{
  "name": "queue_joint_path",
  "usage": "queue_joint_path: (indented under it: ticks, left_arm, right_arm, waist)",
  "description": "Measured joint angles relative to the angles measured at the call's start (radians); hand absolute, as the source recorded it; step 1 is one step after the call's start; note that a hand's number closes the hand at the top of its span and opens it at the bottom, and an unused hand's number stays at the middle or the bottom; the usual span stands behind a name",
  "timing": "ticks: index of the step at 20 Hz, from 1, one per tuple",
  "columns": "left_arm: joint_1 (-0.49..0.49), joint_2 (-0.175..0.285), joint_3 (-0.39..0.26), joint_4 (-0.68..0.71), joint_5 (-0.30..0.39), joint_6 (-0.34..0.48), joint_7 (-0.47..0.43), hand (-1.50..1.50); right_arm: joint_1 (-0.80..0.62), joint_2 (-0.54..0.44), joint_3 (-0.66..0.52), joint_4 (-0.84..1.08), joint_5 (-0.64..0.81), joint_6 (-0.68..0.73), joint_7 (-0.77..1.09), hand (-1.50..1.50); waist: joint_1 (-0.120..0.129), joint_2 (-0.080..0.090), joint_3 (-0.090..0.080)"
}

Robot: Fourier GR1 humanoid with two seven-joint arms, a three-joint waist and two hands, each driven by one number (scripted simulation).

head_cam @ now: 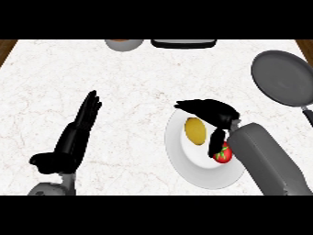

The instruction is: Pick the lemon from the plate and place it in the pan

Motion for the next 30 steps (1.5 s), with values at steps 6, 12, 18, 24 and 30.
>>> queue_joint_path:
  ticks: [6, 12, 18, 24, 30]
  left_arm:
    - [0.007, -0.024, -0.001, -0.021, -0.027, -0.006, 0.025, 0.0]
    - [0.011, -0.027, 0.015, -0.024, -0.029, -0.025, 0.024, 0.0]
    - [-0.006, -0.026, 0.041, -0.007, -0.024, -0.047, 0.028, 0.0]
    - [0.019, -0.045, 0.033, -0.028, -0.045, -0.044, 0.025, 0.0]
    - [0.043, -0.06, 0.02, -0.039, -0.062, -0.042, 0.019, 0.0]
  right_arm:
    - [-0.029, 0.046, -0.039, 0.095, 0.067, -0.012, -0.024, -1.5]
    - [-0.057, 0.065, -0.009, 0.204, 0.159, -0.066, -0.093, 1.5]
    - [-0.111, 0.086, -0.012, 0.299, 0.237, -0.17, -0.17, 1.5]
    - [-0.112, 0.089, -0.054, 0.321, 0.265, -0.251, -0.228, 1.5]
    - [-0.115, 0.107, -0.133, 0.295, 0.251, -0.354, -0.188, 1.5]
  waist:
    - [0.0, -0.001, 0.0]
    - [0.003, -0.005, -0.002]
    - [0.005, -0.015, -0.005]
    - [0.005, -0.012, -0.002]
    - [0.0, -0.004, 0.0]
